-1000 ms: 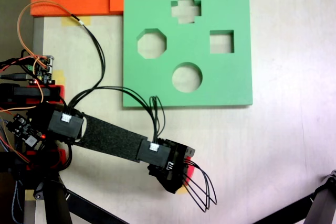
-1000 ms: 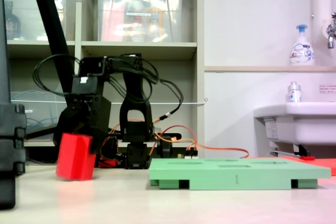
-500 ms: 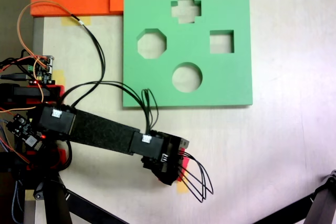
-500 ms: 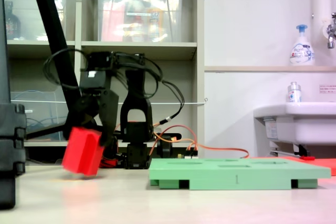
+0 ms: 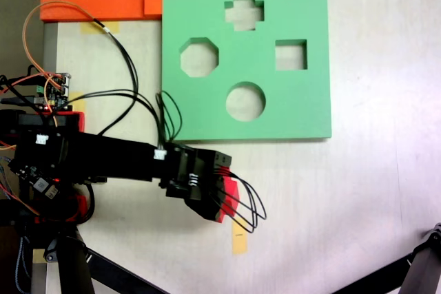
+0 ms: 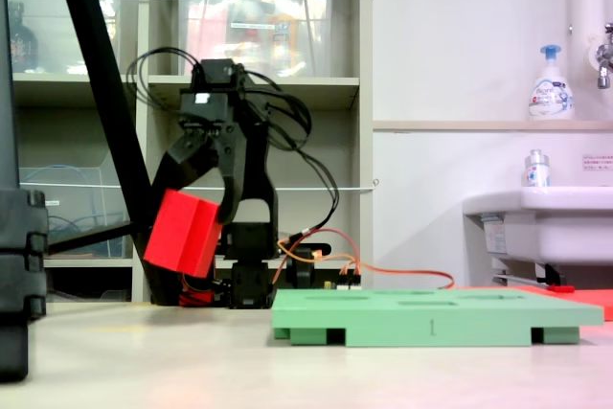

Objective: Put the cross columnar block into the corresponding hole

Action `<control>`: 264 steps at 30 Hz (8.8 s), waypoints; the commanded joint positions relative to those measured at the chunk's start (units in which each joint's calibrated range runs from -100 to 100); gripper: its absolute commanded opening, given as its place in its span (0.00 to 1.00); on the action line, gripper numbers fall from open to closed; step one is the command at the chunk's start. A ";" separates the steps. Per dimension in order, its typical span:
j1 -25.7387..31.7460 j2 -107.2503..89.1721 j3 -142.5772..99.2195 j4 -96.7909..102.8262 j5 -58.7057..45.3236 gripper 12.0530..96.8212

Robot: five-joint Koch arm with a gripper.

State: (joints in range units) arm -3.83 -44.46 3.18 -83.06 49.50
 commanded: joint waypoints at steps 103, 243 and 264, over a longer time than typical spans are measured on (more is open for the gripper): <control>27.99 12.62 31.01 19.56 10.84 0.36; 30.67 57.87 33.31 42.28 29.11 0.48; 30.62 57.45 33.60 41.61 35.21 0.48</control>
State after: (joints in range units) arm 26.15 12.04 35.13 -52.42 79.15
